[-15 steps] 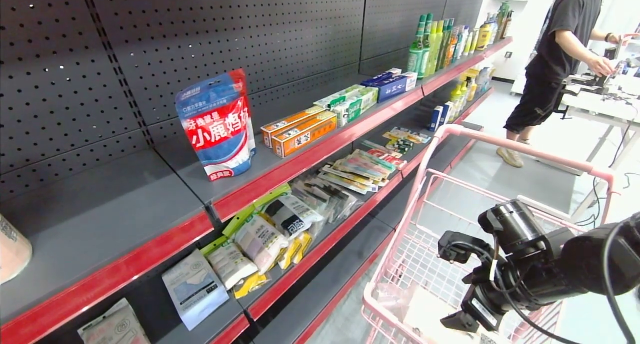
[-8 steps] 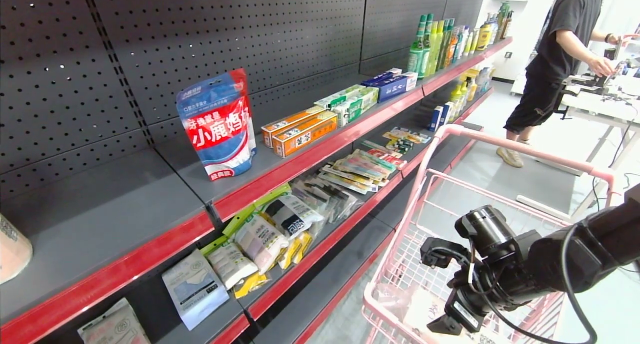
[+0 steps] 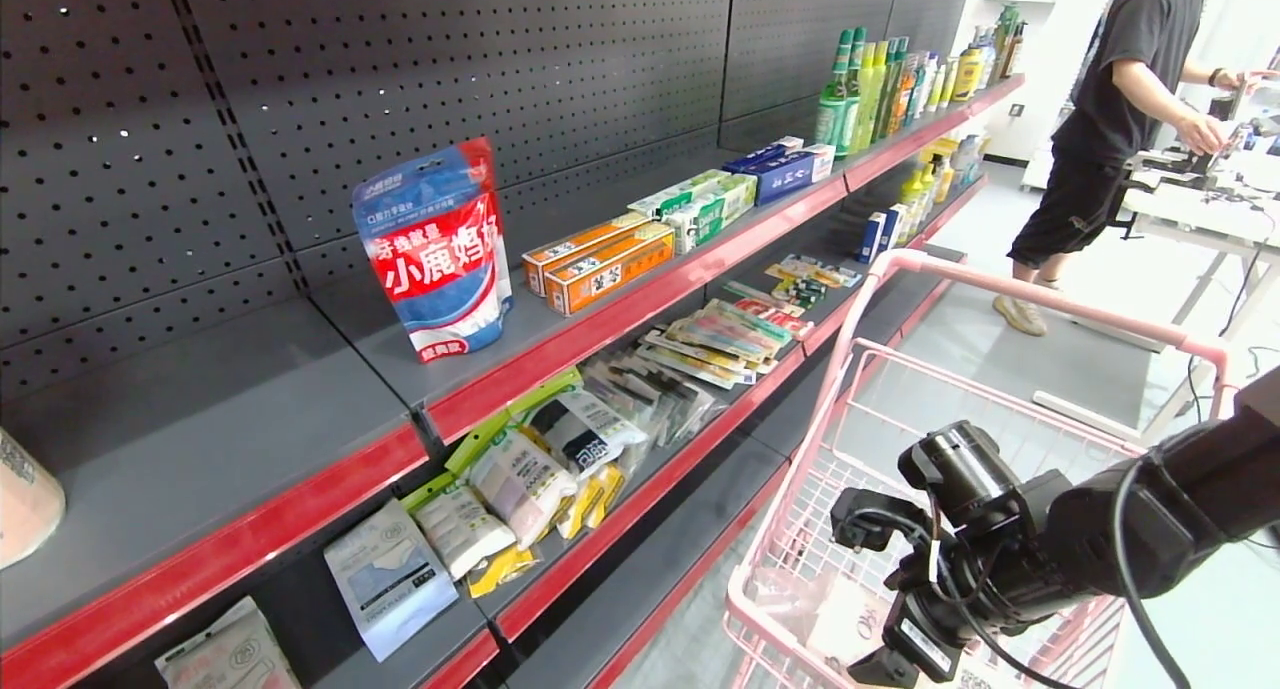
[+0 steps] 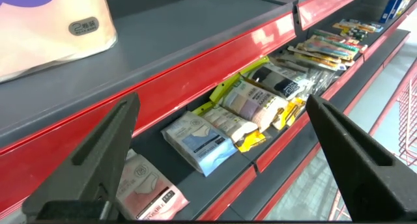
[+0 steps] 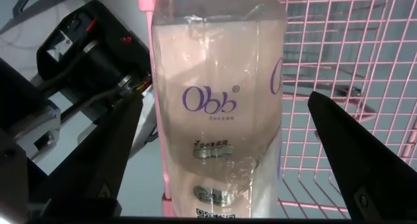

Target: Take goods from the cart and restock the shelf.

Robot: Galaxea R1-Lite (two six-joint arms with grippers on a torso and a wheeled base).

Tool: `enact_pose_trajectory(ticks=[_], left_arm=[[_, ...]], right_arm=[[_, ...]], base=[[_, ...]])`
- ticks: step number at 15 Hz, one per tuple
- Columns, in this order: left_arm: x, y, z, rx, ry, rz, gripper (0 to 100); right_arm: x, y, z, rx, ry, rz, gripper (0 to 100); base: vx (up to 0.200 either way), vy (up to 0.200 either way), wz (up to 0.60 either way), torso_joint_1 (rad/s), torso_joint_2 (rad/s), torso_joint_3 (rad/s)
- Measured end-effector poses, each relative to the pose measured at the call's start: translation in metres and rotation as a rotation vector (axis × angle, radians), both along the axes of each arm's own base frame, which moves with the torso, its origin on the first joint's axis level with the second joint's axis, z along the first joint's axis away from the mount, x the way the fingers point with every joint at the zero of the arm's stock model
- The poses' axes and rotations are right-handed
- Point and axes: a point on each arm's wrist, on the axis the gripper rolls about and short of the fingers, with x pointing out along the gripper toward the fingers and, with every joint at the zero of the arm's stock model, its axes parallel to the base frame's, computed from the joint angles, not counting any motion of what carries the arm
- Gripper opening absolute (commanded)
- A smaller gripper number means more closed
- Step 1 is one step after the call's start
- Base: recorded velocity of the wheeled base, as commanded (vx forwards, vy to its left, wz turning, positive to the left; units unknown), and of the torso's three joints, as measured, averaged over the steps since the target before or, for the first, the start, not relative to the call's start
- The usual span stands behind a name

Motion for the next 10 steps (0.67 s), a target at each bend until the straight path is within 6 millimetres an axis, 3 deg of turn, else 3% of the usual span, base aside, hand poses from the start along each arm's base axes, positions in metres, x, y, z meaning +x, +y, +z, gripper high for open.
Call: enact_pose_trajectory(ticks=[10], left_arm=[[0.000,0.000,0.000,0.000,0.000,0.000,100]], right_arm=[[0.020,-0.012,-0.029,-0.032,0.027,-0.069,100]], base=[[0.000,0.000,0.00,0.000,0.00,0.000]])
